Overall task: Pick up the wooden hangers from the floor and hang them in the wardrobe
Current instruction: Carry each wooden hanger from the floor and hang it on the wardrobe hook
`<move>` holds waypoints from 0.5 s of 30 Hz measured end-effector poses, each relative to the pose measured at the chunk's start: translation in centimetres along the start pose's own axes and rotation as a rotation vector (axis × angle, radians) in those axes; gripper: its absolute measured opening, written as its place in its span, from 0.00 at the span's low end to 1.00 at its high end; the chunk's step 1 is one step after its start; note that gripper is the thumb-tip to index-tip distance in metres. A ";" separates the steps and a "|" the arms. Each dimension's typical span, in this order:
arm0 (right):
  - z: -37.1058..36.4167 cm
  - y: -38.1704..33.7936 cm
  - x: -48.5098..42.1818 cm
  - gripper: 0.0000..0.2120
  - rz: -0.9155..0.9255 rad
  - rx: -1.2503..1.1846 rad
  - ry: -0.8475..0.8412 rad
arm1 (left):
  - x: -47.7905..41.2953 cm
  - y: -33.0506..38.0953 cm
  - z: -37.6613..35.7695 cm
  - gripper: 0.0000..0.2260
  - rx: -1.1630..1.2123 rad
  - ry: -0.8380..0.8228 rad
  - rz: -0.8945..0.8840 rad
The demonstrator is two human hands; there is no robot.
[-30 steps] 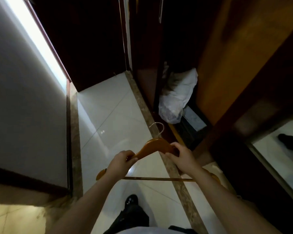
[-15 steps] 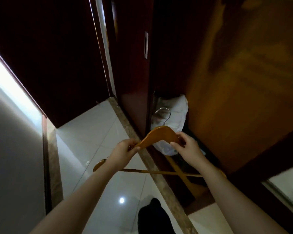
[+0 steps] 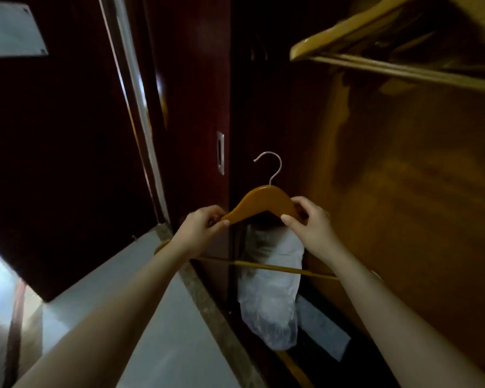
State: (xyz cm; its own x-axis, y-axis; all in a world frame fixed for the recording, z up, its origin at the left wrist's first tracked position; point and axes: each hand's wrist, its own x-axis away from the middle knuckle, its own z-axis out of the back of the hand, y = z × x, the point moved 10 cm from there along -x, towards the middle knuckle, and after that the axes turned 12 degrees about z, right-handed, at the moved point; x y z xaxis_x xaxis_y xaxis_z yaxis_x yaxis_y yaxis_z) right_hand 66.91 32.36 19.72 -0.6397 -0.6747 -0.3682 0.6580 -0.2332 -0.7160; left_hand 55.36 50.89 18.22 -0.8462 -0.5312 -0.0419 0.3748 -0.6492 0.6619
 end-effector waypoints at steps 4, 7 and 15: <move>3.1 -0.8 -4.8 0.14 0.034 0.060 0.108 | -6.3 3.4 2.3 0.03 0.036 -0.003 -0.128; 5.5 -1.2 -7.5 0.14 0.041 0.118 0.209 | -10.0 6.2 3.7 0.04 0.052 -0.028 -0.252; 12.5 -6.8 -11.1 0.18 0.024 0.292 0.517 | -16.7 15.5 9.3 0.07 0.066 -0.088 -0.590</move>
State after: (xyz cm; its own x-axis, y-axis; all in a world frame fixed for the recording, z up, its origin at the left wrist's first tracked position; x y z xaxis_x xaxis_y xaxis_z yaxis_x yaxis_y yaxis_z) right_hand 74.55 32.68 36.11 -0.6857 -0.2709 -0.6756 0.7097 -0.4546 -0.5382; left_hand 71.76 54.74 36.07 -0.9334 -0.0424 -0.3564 -0.1899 -0.7844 0.5905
